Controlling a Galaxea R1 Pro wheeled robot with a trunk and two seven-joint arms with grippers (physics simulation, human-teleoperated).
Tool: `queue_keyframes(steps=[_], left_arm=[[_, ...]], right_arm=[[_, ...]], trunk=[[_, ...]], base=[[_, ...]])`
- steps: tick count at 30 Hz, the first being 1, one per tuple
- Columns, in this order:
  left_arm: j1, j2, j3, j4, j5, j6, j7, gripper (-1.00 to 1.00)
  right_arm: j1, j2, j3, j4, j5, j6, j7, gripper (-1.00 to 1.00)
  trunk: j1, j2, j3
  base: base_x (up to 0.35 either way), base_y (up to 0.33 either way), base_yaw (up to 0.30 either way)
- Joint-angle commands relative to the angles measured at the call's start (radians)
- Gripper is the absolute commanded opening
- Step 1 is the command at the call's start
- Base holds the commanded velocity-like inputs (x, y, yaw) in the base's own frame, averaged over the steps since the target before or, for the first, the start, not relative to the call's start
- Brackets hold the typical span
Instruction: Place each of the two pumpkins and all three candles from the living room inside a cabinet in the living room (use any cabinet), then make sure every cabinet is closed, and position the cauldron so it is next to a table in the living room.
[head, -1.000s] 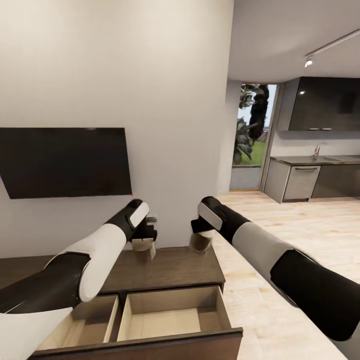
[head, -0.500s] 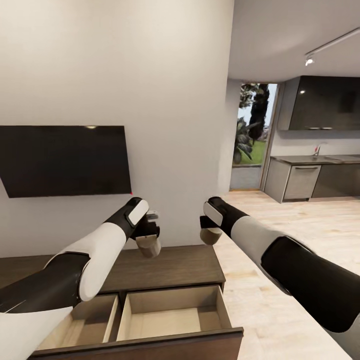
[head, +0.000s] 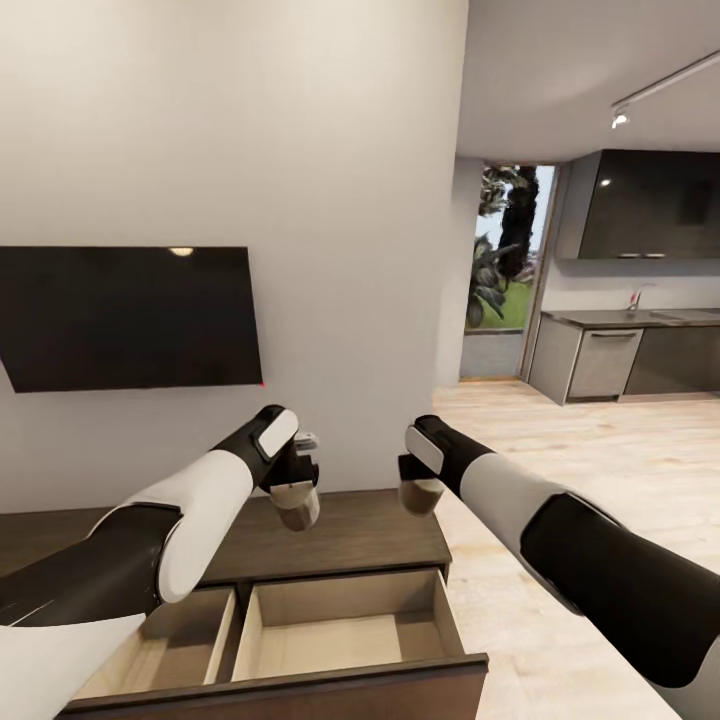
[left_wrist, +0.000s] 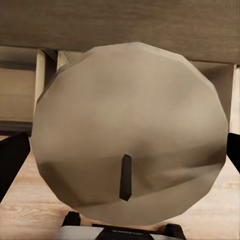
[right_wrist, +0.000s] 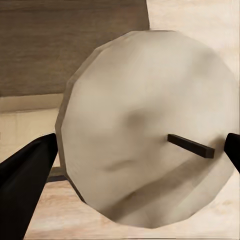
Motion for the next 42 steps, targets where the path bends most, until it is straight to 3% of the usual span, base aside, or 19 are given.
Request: queue_keyframes(steps=[1, 3, 6, 9, 10, 11, 12, 17, 22, 29, 36, 42], left_arm=[[-0.001, 0.0, -0.002, 0.0, 0.01, 0.003, 0.009, -1.0], [-0.001, 0.0, -0.001, 0.002, 0.011, 0.006, 0.009, -1.0], [-0.001, 0.0, -0.003, 0.049, 0.011, 0.031, 0.034, -1.0], [-0.009, 0.0, -0.004, 0.066, 0.011, 0.047, 0.05, -1.0], [-0.011, 0.0, -0.004, 0.069, 0.011, 0.051, 0.053, -1.0], [-0.014, 0.0, -0.005, 0.07, 0.008, 0.054, 0.054, -1.0], [-0.014, 0.0, -0.006, 0.071, 0.005, 0.052, 0.055, -1.0], [-0.015, 0.002, -0.005, 0.071, 0.004, 0.05, 0.056, -1.0], [-0.015, 0.0, -0.002, 0.071, 0.01, 0.048, 0.056, -1.0], [-0.013, 0.002, 0.0, 0.089, 0.011, 0.047, 0.053, -1.0], [-0.013, 0.002, 0.001, 0.112, 0.012, 0.045, 0.052, -1.0], [-0.013, 0.002, 0.001, 0.129, 0.012, 0.043, 0.05, -1.0]], right_arm=[[0.0, -0.002, 0.006, -0.003, -0.007, 0.014, -0.007, -1.0], [0.002, -0.004, 0.005, -0.005, -0.005, 0.053, -0.006, -1.0], [0.001, -0.003, 0.002, 0.0, -0.006, 0.198, -0.011, -1.0], [-0.008, 0.003, 0.001, 0.067, -0.007, 0.247, -0.039, -1.0], [-0.035, 0.003, 0.001, 0.111, -0.008, 0.256, -0.049, -1.0], [-0.092, 0.003, 0.0, 0.154, -0.057, 0.261, -0.056, -1.0], [-0.1, 0.003, 0.001, 0.144, -0.101, 0.256, -0.057, -1.0], [-0.102, 0.003, -0.001, 0.124, -0.123, 0.252, -0.054, -1.0], [-0.102, 0.003, -0.001, 0.118, -0.127, 0.202, -0.039, -1.0], [-0.098, 0.003, -0.004, 0.118, -0.128, 0.153, 0.033, -1.0], [-0.088, 0.003, -0.001, 0.118, -0.128, 0.149, 0.038, -1.0], [-0.054, 0.003, 0.0, 0.117, -0.128, 0.06, 0.038, -1.0]], trunk=[[0.004, -0.009, -0.005], [0.012, -0.023, -0.011], [0.023, -0.044, -0.02], [0.035, -0.065, -0.03], [0.039, -0.072, -0.033], [0.043, -0.079, -0.036], [0.046, -0.086, -0.039], [0.066, -0.121, -0.055], [0.085, -0.156, -0.071], [0.112, -0.205, -0.093], [0.138, -0.254, -0.114], [0.161, -0.296, -0.135]], base=[[0.0, 0.0, 0.0], [0.0, 0.0, 0.0], [0.0, 0.0, 0.0], [0.0, 0.0, 0.0], [0.0, 0.0, 0.0], [0.0, 0.0, 0.0], [0.0, 0.0, 0.0], [0.0, 0.0, 0.0], [0.0, 0.0, 0.0], [0.0, 0.0, 0.0], [0.0, 0.0, 0.099], [0.0, 0.0, 0.274]])
